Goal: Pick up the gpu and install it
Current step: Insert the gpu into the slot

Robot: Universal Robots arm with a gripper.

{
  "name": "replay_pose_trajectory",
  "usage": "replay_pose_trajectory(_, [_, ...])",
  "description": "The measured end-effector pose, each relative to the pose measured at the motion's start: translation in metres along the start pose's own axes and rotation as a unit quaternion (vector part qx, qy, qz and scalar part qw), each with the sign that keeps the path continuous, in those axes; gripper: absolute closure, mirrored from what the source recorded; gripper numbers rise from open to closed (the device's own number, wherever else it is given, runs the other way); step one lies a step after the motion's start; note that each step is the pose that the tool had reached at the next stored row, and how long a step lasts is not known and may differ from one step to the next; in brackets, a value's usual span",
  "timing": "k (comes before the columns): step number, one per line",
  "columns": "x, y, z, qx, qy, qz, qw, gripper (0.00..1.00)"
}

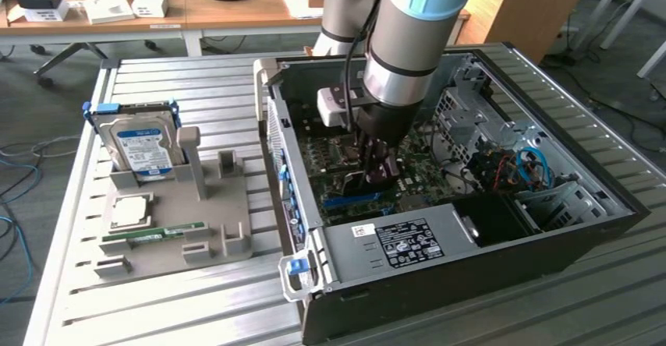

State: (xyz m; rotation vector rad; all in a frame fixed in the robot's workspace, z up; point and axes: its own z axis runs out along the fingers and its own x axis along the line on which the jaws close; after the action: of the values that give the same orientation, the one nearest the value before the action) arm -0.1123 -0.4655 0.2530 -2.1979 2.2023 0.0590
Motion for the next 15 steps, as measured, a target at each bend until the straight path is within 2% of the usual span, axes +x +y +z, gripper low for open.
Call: replay_pose_trajectory(15, [0.0007,0.0001,-0.0021,0.0000,-0.0001,0.000,1.0000,0.74])
